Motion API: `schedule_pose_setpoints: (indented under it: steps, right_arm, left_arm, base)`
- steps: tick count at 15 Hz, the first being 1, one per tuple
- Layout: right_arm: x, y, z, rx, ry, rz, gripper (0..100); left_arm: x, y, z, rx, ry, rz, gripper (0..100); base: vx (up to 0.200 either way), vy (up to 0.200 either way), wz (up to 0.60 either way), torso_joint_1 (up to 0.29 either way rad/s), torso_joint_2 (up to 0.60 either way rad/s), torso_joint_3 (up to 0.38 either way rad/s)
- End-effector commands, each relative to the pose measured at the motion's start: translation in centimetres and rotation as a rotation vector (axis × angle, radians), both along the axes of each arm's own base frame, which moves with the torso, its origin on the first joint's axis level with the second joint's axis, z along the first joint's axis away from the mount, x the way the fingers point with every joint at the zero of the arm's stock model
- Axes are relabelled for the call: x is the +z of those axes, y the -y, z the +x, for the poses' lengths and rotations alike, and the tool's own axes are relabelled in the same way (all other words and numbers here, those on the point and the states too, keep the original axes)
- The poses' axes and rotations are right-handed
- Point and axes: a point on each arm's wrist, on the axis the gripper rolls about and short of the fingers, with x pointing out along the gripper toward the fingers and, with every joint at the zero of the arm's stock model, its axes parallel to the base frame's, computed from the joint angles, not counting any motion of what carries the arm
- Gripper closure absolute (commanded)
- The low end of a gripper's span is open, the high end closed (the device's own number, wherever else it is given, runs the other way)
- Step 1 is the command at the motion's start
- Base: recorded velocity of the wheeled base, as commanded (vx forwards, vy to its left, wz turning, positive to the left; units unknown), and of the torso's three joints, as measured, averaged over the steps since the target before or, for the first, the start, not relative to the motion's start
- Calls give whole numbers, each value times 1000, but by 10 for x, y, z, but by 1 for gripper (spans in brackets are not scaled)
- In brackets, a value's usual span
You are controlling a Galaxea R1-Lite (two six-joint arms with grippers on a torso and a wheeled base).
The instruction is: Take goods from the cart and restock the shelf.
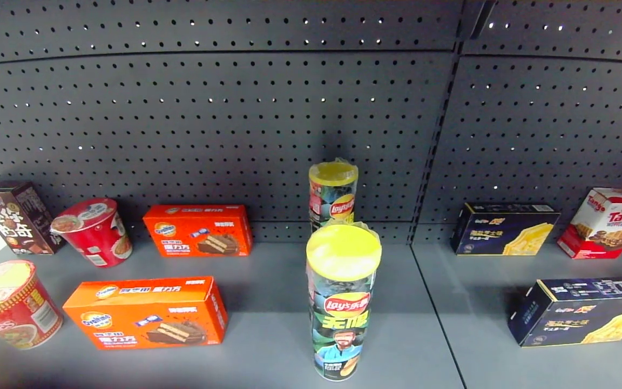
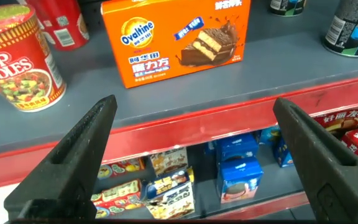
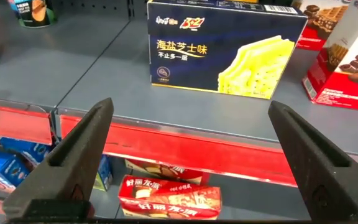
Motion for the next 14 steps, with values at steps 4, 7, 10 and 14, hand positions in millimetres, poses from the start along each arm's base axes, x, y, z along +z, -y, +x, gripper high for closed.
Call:
schedule_pose_setpoints:
  steps: [4,7,10,14]
  right_arm:
    - [0,0,0,1,-1,-2,0]
    - [0,0,0,1,-1,-2,0]
    - [0,0,0,1,-3,-2,0]
    - [0,0,0,1,-1,-2,0]
  left_arm:
    - [0,0,0,0,1,-1,0]
    - [0,0,0,0,1,-1,0]
    - [0,0,0,0,0,2,0]
    - [0,0,0,0,-1,1,0]
  base:
    - [0,100,0,1,-1,-1]
    - [0,0,0,0,0,0]
    - [-67,0,0,2,1,2]
    - [-50,0,0,1,1,1]
